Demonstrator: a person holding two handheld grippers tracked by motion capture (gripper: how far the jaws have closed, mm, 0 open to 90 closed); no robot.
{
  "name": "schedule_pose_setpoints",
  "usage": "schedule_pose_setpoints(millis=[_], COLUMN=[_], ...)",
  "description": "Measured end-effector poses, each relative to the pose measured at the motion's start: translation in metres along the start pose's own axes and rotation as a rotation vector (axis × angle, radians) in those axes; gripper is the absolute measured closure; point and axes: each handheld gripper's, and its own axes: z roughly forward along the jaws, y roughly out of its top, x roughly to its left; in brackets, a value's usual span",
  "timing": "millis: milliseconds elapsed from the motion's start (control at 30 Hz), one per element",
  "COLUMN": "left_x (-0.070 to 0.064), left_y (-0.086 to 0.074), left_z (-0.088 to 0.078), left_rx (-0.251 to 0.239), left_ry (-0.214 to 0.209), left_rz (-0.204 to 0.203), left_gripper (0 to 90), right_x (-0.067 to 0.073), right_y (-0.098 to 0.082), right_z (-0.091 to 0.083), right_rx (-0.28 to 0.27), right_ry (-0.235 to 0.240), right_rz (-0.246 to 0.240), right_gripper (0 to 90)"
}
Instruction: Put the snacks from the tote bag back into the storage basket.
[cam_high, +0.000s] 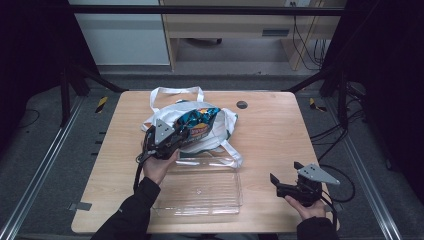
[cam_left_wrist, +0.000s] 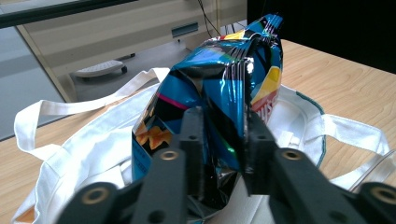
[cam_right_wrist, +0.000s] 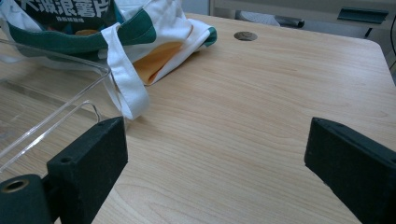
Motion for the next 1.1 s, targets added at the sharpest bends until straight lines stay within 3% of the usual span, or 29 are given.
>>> schedule_pose_setpoints(millis=[100,267,767,1100], left_x=[0.002,0.006,0.001,-0.001], left_y=[0.000,0.003,0.031,0.046], left_z=[-0.001,-0.003,-0.032,-0.054], left_rx=[0.000,-0.022,-0.143,-0.198], left_ry=[-0.001,-0.010,-0.081,-0.114], left_rz=[-0.008,-0.024,-0.037,-0.055], left_gripper=[86.1,89.0,90.0,90.0], right_x=[0.000,0.000,-0.001,0.000], right_y=[0.000,0.000,0.000,0.000], right_z=[0.000,0.000,0.000,0.000], right_rx=[0.001,0.002,0.001,-0.003], right_ry=[0.000,-0.001,-0.003,-0.001], right_rz=[-0.002,-0.002,-0.001,0.001], right_gripper=[6.3,6.3,6.4,6.3])
